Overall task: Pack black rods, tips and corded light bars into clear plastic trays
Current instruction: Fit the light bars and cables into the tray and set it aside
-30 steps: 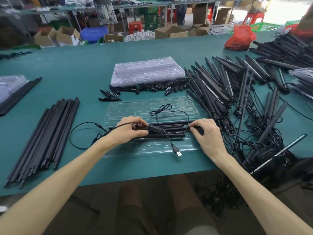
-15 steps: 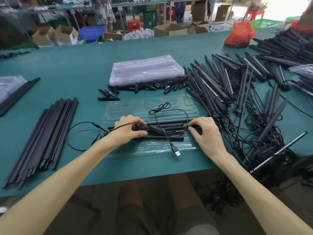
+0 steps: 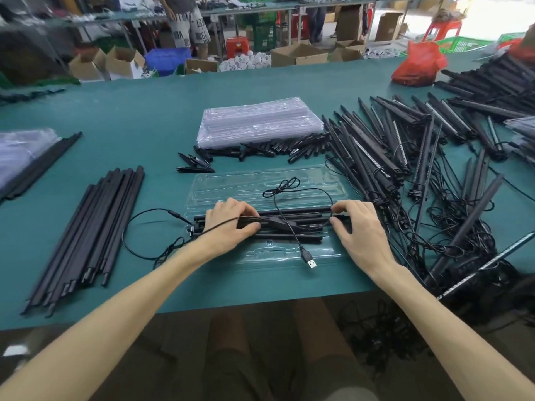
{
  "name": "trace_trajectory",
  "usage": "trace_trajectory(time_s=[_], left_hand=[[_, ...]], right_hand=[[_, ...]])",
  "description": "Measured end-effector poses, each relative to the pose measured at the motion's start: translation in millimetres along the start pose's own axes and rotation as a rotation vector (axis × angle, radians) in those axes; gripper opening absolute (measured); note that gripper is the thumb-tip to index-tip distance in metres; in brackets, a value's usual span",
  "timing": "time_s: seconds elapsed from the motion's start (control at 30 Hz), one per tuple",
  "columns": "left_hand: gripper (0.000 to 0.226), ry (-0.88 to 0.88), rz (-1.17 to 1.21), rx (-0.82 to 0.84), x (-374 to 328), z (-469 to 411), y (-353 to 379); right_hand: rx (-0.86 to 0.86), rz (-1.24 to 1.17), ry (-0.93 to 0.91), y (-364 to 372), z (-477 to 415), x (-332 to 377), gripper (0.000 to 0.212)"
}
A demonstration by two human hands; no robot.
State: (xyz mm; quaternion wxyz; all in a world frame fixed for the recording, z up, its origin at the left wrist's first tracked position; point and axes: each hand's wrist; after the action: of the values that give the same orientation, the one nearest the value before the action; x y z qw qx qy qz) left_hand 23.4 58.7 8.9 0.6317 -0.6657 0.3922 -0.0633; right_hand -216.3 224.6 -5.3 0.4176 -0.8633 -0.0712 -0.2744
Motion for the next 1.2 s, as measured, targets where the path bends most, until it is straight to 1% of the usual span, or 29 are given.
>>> trace_trajectory(time_s=[0.1, 0.17, 0.2, 0.27, 0.37, 0.43, 0.6, 0.67, 0.77, 0.83, 0.97, 1.03, 1.1, 1.2], left_hand=[[0.018, 0.013, 0.008, -0.027, 2.6, 0.1, 4.1], [0.015, 0.021, 0.036, -0.042, 5.7, -0.1, 5.2], [0.013, 0.027, 0.046, -0.051, 6.6, 0.0, 5.9], [0.011, 0.038, 0.049, -0.066, 7.1, 0.6, 7.8], [0.013, 0.051, 0.007, -0.081, 8.7, 2.1, 10.8], [0.016, 0.059, -0.019, -0.084, 9.5, 2.9, 11.6], [0.02, 0.059, -0.087, -0.074, 6.5, 4.0, 11.7], [0.019, 0.068, -0.072, -0.072, 7.3, 6.0, 11.1], [0.012, 0.08, -0.027, -0.043, 7.6, 8.4, 8.8], [0.01, 0.084, -0.016, -0.056, 7.2, 8.6, 8.7], [0.019, 0.099, -0.059, -0.073, 9.3, 8.4, 12.2], [0.02, 0.102, -0.057, -0.075, 10.3, 8.9, 13.0], [0.02, 0.099, -0.048, -0.076, 9.8, 9.1, 12.2], [0.02, 0.099, -0.052, -0.071, 6.4, 10.2, 9.4]], right_hand=[[-0.05, 0.144, -0.158, -4.2, -1.0, 9.9, 0.017], [-0.067, 0.165, -0.216, -5.2, -2.2, 22.4, 0.017], [-0.044, 0.143, -0.217, -4.6, -2.6, 30.9, 0.019], [0.065, 0.096, -0.185, 1.8, -2.6, 47.6, 0.03], [0.21, 0.163, -0.193, 20.6, -2.7, 64.3, 0.044], [0.235, 0.166, -0.164, 30.4, -4.6, 69.8, 0.042], [0.209, 0.145, -0.121, 35.7, -15.5, 74.9, 0.026], [0.132, 0.028, -0.055, 29.5, -18.0, 74.5, 0.019], [-0.01, -0.267, 0.159, 10.6, -26.6, 67.1, 0.01], [-0.115, -0.404, 0.28, -4.1, -34.7, 56.5, 0.009], [-0.347, -0.606, 0.469, -34.5, -48.2, 29.3, 0.013], [-0.468, -0.725, 0.567, -50.2, -52.1, 16.7, 0.011], [-0.555, -0.802, 0.608, -63.9, -54.1, 6.9, 0.012], [-0.622, -0.847, 0.622, -74.0, -55.1, -1.0, 0.015]])
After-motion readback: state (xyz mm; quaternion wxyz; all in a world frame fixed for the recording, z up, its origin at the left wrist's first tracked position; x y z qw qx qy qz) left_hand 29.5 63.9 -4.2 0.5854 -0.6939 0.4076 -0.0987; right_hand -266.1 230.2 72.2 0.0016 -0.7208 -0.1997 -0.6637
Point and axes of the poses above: each hand's wrist, its own z-axis away from the middle knuckle, its own y-axis out of the palm, x = y × z, and after that the axes turned 5 degrees about -x, right-handed
